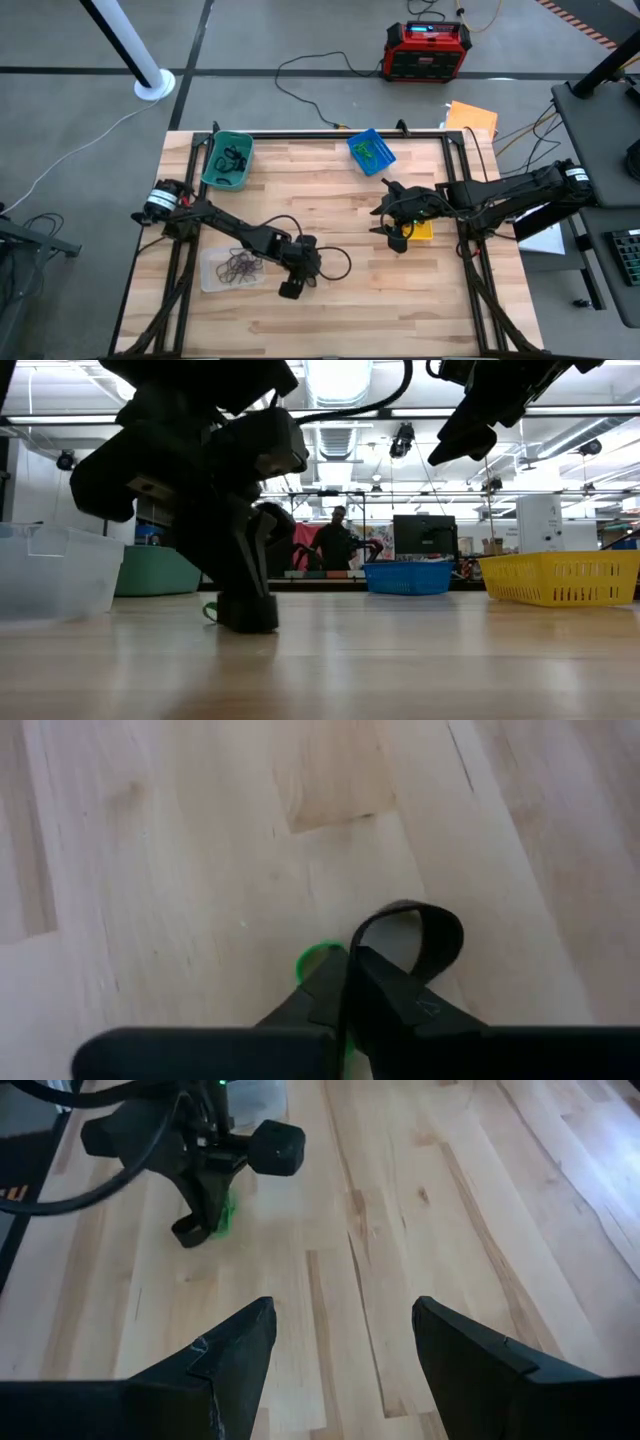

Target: Sort rubber bands into baskets

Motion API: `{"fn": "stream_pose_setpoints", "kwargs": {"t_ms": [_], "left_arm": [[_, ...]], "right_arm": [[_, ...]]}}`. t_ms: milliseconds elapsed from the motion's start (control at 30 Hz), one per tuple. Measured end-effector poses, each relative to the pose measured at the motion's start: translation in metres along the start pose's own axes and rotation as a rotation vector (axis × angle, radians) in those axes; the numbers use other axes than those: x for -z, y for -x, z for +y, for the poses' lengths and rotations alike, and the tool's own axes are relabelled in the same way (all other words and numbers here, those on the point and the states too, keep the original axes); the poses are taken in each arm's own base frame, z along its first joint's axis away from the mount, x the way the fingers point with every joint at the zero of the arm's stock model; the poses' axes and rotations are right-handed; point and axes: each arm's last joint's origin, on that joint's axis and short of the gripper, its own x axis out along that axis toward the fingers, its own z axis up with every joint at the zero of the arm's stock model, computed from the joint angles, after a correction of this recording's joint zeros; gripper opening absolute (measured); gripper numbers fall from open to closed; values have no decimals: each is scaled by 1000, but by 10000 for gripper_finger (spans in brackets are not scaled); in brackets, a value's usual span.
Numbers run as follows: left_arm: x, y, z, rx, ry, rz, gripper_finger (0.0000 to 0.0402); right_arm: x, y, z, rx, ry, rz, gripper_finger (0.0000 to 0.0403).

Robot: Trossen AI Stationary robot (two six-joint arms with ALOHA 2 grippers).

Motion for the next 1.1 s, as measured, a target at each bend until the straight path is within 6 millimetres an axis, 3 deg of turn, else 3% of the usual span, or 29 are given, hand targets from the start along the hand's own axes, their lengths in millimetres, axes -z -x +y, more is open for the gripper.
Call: {"fn": "stream_pose_setpoints", "kwargs": {"t_ms": [167,467,733,900,1100], "left_arm": [[-9,11,-1,-27,-28,-47,1],[-25,41,3,-224,-98,-174,0],[-40,78,12,-493,-143,-369,0],[-21,127,37,-816,-26,-225,0],[40,204,97,-1228,471,-7,0]], "right_arm": [[0,0,0,0,0,0,228],[0,-1,1,-4,15,-17,228],[6,-17,12,-75,174,-234,228],[16,-25,9,-49,167,-225,228],[19,-34,9,-12,179,-210,228]]}}
